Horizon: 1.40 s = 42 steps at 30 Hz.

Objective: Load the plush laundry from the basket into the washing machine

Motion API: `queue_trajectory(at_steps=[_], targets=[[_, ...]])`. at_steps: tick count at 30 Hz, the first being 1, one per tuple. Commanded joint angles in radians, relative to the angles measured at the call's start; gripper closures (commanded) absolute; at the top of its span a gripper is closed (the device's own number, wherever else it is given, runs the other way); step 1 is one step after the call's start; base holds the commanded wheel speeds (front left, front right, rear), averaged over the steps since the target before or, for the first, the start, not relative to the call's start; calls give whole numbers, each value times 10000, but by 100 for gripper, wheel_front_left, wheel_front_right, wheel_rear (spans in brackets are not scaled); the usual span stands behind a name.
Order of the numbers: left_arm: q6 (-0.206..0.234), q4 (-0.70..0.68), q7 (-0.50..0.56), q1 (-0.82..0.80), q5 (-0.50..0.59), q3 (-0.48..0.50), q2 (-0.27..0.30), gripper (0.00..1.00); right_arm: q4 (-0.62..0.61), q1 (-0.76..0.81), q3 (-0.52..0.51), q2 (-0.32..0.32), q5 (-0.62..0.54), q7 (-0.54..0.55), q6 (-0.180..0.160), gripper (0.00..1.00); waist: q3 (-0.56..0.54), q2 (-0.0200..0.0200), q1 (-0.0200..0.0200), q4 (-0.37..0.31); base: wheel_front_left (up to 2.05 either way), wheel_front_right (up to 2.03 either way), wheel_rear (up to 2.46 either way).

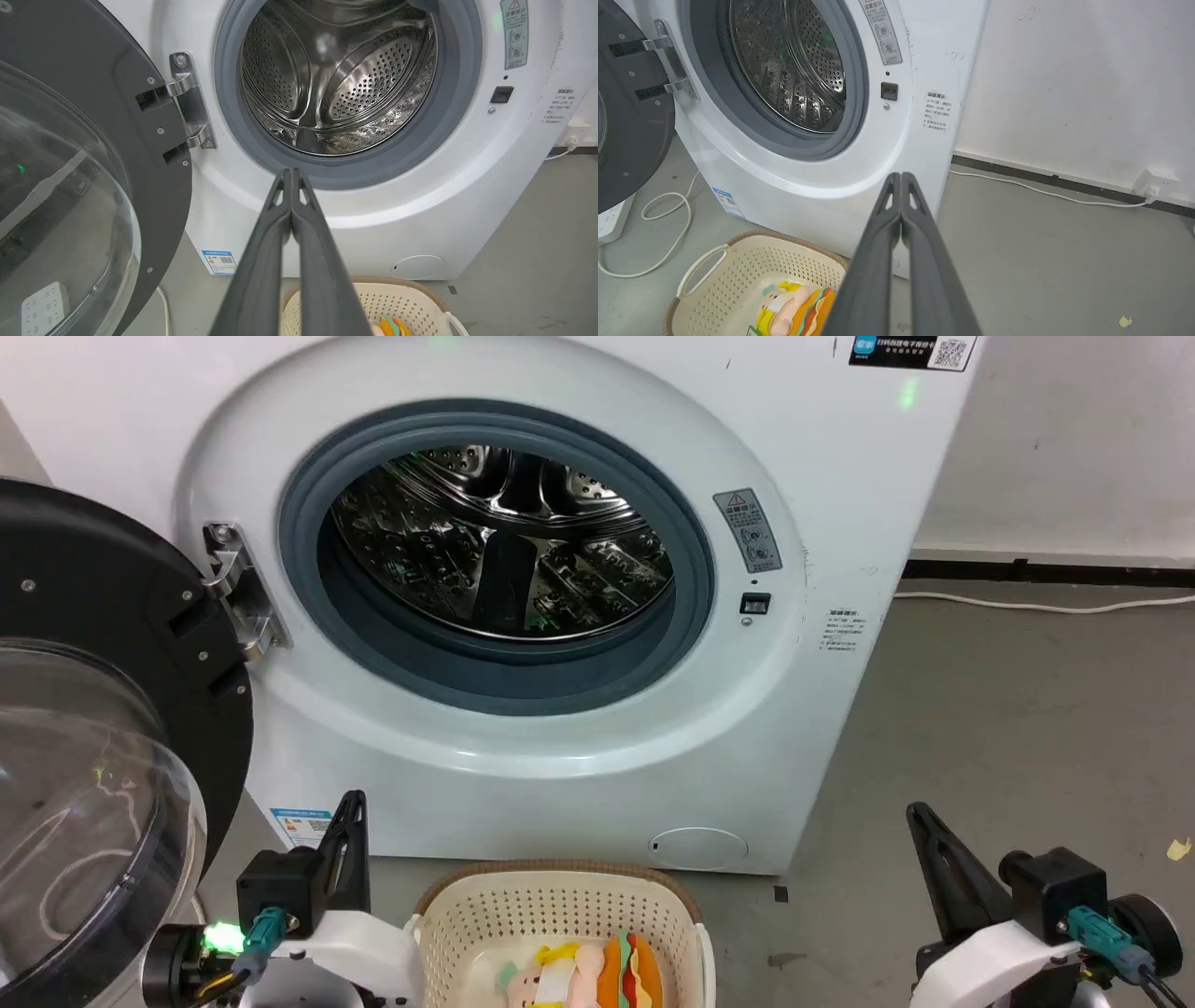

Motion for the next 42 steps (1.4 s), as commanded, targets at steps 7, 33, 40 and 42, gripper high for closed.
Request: queue_trajectory(at_steps=[7, 33, 40, 42], targets=[[-43, -41, 3, 146, 28, 5, 2, 100, 24, -118, -7, -16, -76, 14, -9, 100, 0, -1, 0, 0, 0, 0, 0], [35, -36, -83, 6, 12, -90, 1, 0, -28, 15, -20, -1, 106, -82, 0, 0, 15, -1, 0, -5, 0, 0, 0], [56, -98, -229, -6, -20, -274, 10, 0, -68, -25, -140, -1, 209, -228, -1, 0, 149, -1, 0, -56, 0, 0, 0], [66, -121, -271, -26, -34, -313, 10, 0, -64, -46, -166, -2, 236, -270, -1, 0, 231, -1, 0, -86, 0, 0, 0]])
